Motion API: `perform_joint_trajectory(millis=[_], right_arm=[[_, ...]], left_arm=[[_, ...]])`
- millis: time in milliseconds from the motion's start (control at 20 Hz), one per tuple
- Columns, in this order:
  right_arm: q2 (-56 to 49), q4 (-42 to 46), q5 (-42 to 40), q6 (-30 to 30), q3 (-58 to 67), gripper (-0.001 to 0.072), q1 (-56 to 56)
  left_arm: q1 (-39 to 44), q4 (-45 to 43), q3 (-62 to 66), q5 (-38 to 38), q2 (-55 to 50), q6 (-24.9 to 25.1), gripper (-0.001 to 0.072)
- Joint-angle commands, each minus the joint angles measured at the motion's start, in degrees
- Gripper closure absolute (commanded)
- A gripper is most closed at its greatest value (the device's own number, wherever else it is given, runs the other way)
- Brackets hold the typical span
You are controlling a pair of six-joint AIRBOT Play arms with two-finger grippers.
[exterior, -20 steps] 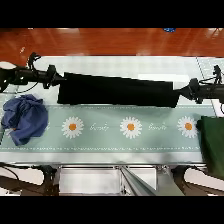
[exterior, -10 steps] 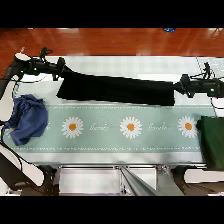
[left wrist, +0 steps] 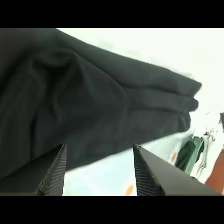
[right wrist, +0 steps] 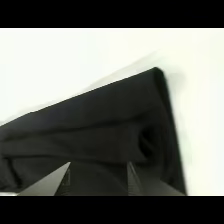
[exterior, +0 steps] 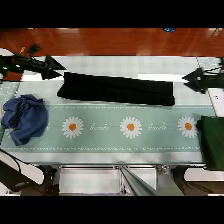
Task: Fold the shirts.
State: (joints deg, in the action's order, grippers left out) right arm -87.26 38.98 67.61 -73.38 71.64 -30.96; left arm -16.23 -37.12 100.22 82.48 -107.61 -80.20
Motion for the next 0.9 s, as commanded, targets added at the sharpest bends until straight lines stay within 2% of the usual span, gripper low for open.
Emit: perform_joint_trajectory(millis=[0,150,300,350,400,550,650,850], right_arm=[[7.63,5.81,6.67,-0.90,2.01,0.0296,-9.18],[14.97,13.73,0.72,-1.95,-4.48,0.0296,-14.05],[15.91,13.55,-6.23,-4.24,-15.04,0.0296,-14.40],[14.53,12.92,-7.87,-6.58,-17.68,0.0296,-13.68],[12.57,11.43,-9.16,-6.19,-18.93,0.0296,-12.66],[3.89,1.64,-9.16,-0.70,-18.21,0.0293,-8.68],[-2.16,-3.02,-8.02,0.31,-15.85,0.0293,-6.01],[-11.15,-4.35,-4.35,0.85,-8.68,0.0293,-0.22]], left_arm=[[-3.43,-3.85,-0.90,2.51,10.51,4.35,0.0201],[-2.19,-4.50,-11.78,-7.48,26.29,9.16,0.0201],[2.60,-4.96,-31.26,-22.93,43.25,10.36,0.0201],[4.44,-5.66,-37.24,-27.10,47.28,10.36,0.0201],[6.14,-6.69,-42.75,-30.40,50.36,10.34,0.0201],[8.48,-7.04,-51.41,-30.34,52.09,10.32,0.0201],[9.27,-7.02,-53.59,-29.88,50.90,10.27,0.0201],[9.46,-6.62,-53.64,-29.44,48.33,9.90,0.0201]])
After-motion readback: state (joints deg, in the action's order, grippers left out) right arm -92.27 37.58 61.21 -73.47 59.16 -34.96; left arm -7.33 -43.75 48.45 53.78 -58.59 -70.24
